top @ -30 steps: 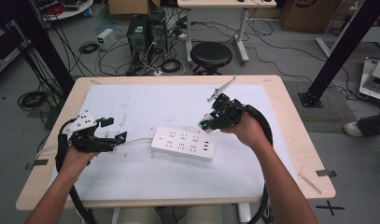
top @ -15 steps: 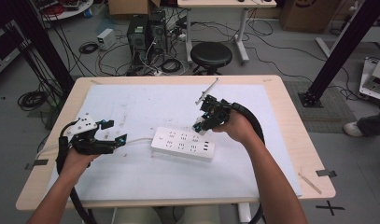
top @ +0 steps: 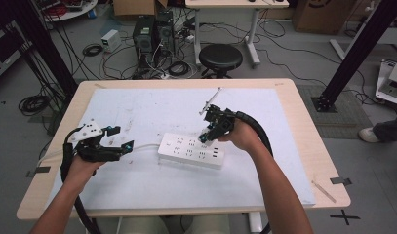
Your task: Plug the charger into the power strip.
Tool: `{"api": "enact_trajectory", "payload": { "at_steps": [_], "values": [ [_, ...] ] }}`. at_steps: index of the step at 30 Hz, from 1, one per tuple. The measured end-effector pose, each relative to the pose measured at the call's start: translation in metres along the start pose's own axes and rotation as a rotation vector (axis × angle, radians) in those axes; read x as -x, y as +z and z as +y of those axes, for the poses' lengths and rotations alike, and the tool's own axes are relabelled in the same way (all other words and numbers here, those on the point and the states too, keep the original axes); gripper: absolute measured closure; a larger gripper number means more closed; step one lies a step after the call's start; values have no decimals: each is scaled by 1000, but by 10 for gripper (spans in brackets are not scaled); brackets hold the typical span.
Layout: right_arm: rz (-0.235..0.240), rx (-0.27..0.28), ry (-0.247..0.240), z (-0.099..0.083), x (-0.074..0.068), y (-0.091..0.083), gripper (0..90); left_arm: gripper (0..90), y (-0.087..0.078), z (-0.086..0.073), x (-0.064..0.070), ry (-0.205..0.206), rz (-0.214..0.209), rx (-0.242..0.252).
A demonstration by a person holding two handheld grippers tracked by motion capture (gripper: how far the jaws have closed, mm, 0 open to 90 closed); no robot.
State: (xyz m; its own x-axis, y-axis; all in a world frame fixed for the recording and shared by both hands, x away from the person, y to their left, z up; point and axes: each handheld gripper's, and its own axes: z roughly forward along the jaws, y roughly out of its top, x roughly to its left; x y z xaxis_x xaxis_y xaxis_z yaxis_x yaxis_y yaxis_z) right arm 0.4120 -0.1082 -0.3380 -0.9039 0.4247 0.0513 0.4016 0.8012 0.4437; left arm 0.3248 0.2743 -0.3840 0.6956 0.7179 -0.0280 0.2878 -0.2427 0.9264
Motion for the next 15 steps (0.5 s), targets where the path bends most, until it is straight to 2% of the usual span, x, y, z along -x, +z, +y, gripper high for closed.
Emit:
{"api": "enact_trajectory", "payload": {
  "at_steps": [7,15],
  "values": [
    [-6,-42,-27,-2,1,10,634,209,3,-1,0,3,-9,-7],
    [-17,-65,-54,0,1,17,635,209,3,-3,0,-3,-12,0]
  ]
}}
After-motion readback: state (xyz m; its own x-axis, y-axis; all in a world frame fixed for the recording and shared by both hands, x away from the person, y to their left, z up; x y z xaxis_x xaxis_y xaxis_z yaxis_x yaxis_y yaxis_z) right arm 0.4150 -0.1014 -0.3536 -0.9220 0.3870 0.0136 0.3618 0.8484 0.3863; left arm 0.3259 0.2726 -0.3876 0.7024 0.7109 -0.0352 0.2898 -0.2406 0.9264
